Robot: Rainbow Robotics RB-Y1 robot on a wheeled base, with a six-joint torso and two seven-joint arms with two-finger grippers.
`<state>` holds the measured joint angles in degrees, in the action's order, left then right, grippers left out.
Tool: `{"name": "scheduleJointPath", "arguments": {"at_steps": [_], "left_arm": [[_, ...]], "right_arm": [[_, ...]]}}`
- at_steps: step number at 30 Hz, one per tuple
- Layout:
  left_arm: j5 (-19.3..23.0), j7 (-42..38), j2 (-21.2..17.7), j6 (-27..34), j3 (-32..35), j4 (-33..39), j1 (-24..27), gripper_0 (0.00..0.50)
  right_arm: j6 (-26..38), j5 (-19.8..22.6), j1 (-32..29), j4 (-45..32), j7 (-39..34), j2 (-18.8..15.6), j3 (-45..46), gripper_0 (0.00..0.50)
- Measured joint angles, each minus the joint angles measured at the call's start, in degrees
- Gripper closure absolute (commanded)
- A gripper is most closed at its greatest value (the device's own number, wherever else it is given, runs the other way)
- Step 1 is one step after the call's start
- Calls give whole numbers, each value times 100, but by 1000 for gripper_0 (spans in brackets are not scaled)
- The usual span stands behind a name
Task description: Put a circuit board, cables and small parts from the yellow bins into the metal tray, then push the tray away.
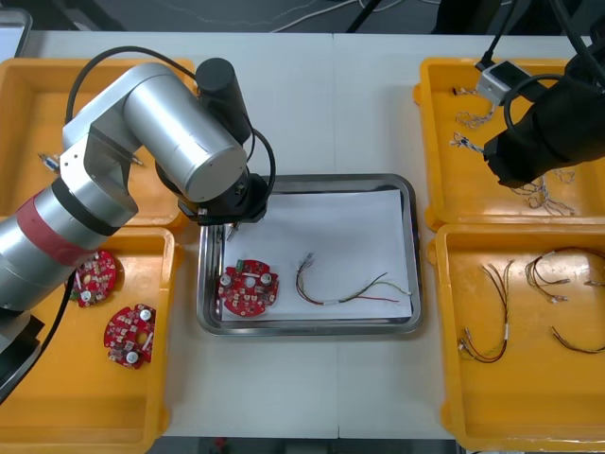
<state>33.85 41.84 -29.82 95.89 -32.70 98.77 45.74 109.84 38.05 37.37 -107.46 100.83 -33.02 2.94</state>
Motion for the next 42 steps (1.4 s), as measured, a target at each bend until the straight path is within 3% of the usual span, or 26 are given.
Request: {"name": "scheduleJointPath", "arguments": {"at_steps": [6, 18, 26, 32, 37, 42], "left_arm": [[114, 0, 0, 420, 293, 260, 2, 0], [720, 1, -143, 963, 1170, 655, 9, 0], [753, 78, -370, 1354, 1662, 729, 11, 0], [754, 731, -496, 1363, 2060, 729, 11, 0], [747, 1250, -614, 1364, 2180, 673, 11, 0], [658, 1267, -674, 1365, 2383, 369, 11, 0]], "right_arm": [[1, 248, -155, 49, 0, 6, -158, 500], [1, 314, 41, 50, 3, 3, -613, 500], [1, 603, 461, 51, 275, -2, -1222, 500], [1, 1009, 645, 51, 294, -2, -1524, 500], [-31, 1039, 732, 51, 321, -2, -1901, 500], [-499, 981, 838, 51, 696, -3, -2472, 500]]}}
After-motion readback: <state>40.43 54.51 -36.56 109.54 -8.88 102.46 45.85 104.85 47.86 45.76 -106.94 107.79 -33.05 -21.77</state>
